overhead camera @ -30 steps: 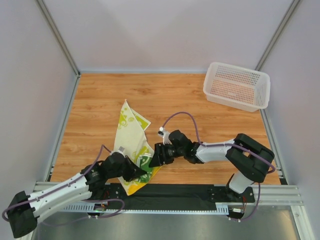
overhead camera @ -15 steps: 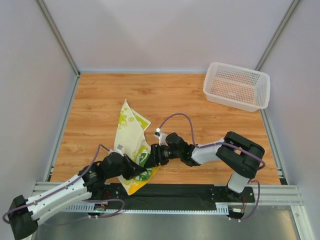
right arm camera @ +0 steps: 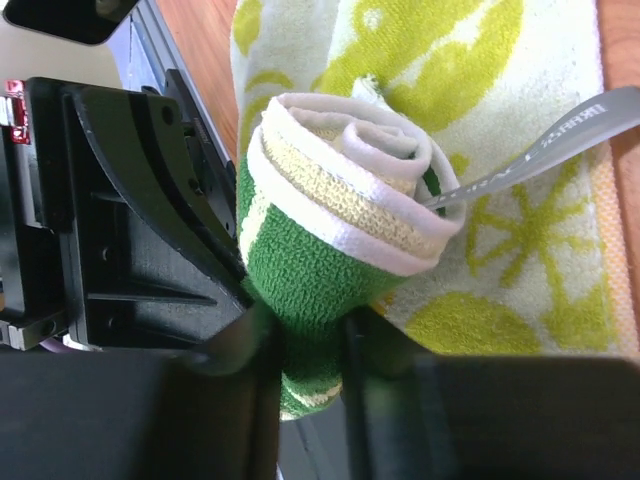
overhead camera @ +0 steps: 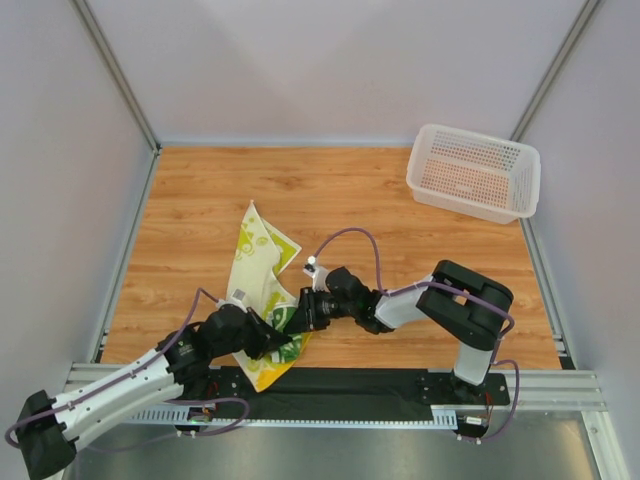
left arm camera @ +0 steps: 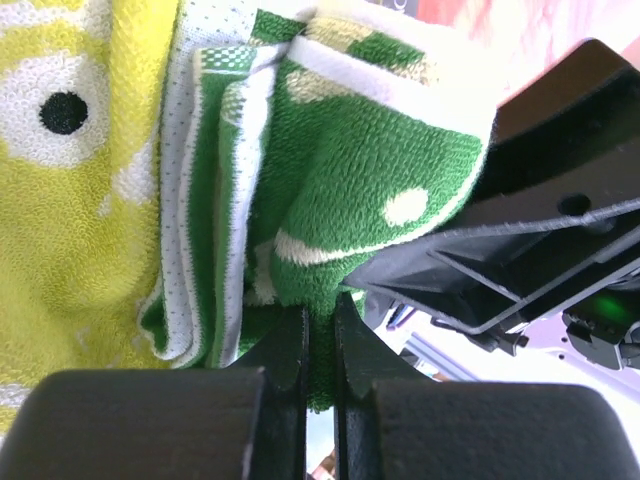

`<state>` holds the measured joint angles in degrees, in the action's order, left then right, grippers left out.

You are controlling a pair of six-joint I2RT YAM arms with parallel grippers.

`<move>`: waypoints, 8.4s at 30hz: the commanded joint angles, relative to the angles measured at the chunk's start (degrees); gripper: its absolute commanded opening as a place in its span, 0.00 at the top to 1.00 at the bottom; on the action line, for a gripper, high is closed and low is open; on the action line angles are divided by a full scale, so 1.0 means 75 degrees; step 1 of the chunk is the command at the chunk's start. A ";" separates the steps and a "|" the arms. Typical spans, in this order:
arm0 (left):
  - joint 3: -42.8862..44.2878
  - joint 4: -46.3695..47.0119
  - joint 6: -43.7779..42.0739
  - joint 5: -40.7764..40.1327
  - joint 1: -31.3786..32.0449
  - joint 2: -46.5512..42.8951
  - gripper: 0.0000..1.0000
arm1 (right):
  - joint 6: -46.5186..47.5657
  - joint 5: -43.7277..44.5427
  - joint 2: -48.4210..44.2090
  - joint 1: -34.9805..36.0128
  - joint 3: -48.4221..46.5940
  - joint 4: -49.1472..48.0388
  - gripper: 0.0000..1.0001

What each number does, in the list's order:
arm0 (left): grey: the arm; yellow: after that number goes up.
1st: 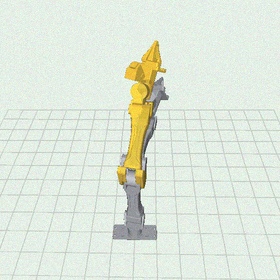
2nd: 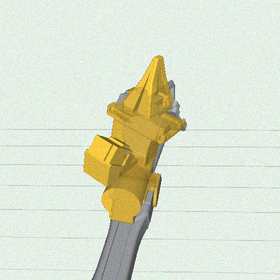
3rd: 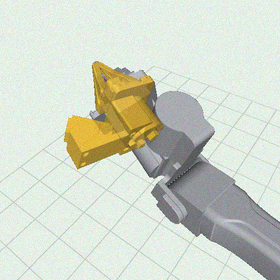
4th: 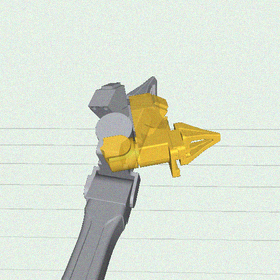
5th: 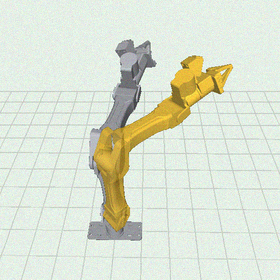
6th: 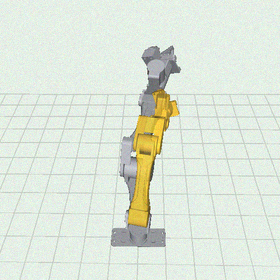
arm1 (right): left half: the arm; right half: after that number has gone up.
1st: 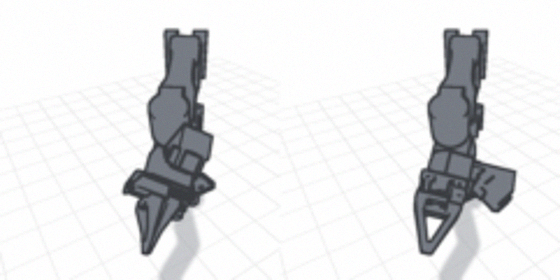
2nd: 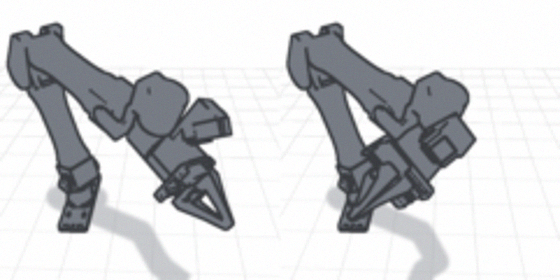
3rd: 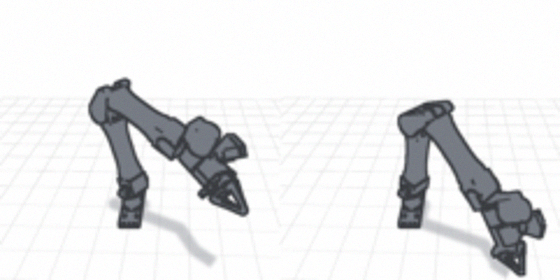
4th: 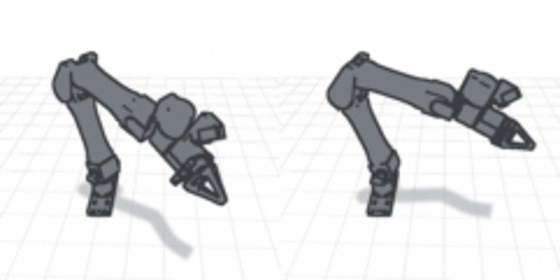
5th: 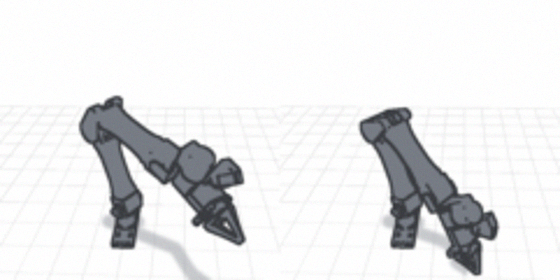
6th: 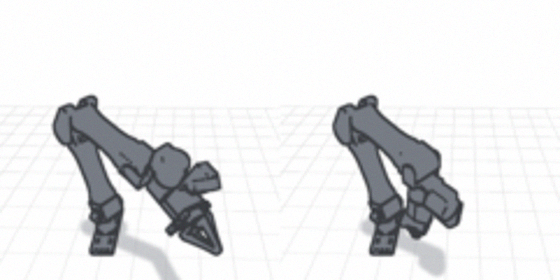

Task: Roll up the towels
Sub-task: Place the rolled towel into the container, then move the towel to the center of the board

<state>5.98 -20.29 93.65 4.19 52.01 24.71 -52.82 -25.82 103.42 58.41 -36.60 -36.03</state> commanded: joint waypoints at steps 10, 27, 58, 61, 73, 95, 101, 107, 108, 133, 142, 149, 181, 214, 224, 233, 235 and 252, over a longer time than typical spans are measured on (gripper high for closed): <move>-0.0271 -0.2906 -0.0578 -0.0205 -0.0020 -0.0107 0.63 | 0.0596 0.0548 -0.0511 0.0192 -0.0534 0.1263 1.00; 0.2658 -0.3704 -0.3121 -0.1413 -0.0020 0.1990 0.48 | 0.2026 0.0549 -0.2139 -0.0803 -0.2010 0.4768 1.00; 0.7017 -0.6421 -0.7106 -0.3767 -0.0020 0.2095 0.44 | 0.3011 -0.1889 0.0117 -0.8911 -0.8114 0.7581 1.00; 0.7078 -0.6517 -0.7423 -0.3944 -0.0020 0.2108 0.42 | 0.2871 -0.2040 0.0774 -0.9229 -0.8759 0.7430 1.00; 0.6750 -0.6224 -0.7388 -0.4237 -0.0032 0.1382 0.32 | 0.3642 -0.3633 0.4045 -0.9745 -1.1909 0.8013 1.00; 0.6703 -0.6247 -0.7306 -0.4425 -0.0044 0.1463 0.28 | 0.5202 -0.0669 0.6743 -0.9676 -1.3987 1.1625 0.76; 0.6703 -0.6259 -0.7283 -0.4449 -0.0056 0.1545 0.28 | 0.5296 -0.0670 0.6754 -0.9313 -1.4116 1.1344 0.43; 0.6703 -0.6282 -0.7248 -0.4495 -0.0056 0.1545 0.28 | 0.5039 -0.0752 0.6906 -0.9101 -1.4105 1.0898 0.34; 0.6703 -0.6282 -0.7248 -0.4507 -0.0067 0.1534 0.28 | 0.5027 -0.0741 0.6930 -0.9089 -1.4116 1.0852 0.33; 0.6668 -0.6318 -0.7154 -0.4601 -0.0091 0.1369 0.29 | 0.4019 -0.0413 0.4962 -0.9277 -1.2171 1.0148 0.23; 0.6679 -0.6341 -0.7131 -0.4636 -0.0091 0.1358 0.29 | 0.4019 -0.0237 0.4657 -0.9300 -1.2124 1.0523 0.10; 0.6668 -0.6341 -0.7131 -0.4648 -0.0149 0.1369 0.29 | 0.4031 -0.0212 0.4365 -0.9300 -1.1914 1.0746 0.13; 0.6668 -0.6329 -0.7119 -0.4648 -0.0231 0.1358 0.29 | 0.3140 -0.0670 0.5300 -0.8656 -1.2604 1.0019 0.85; 0.6668 -0.6411 -0.7002 -0.4718 -0.0243 0.1147 0.30 | 0.3620 0.0760 0.4528 -0.8245 -1.3109 1.0417 0.44; 0.6644 -0.6388 -0.7002 -0.4695 -0.0243 0.1205 0.30 | 0.3831 0.0701 0.3404 -0.8257 -1.2078 1.0581 0.44; 0.6680 -0.6423 -0.7002 -0.4718 -0.0243 0.1428 0.30 | 0.3446 0.0210 -0.0059 -0.7427 -0.8262 0.9600 0.44; 0.6680 -0.6411 -0.6990 -0.4742 -0.0243 0.1405 0.30 | 0.3444 0.0231 -0.0649 -0.6645 -0.7045 0.9375 0.44; 0.6668 -0.6411 -0.6978 -0.4742 -0.0243 0.1124 0.31 | 0.2332 0.1510 -0.1754 -0.1615 -0.2867 0.8848 0.47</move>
<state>55.96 -68.45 41.08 -30.55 50.52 34.06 -32.23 -17.15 89.47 42.48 -58.65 33.06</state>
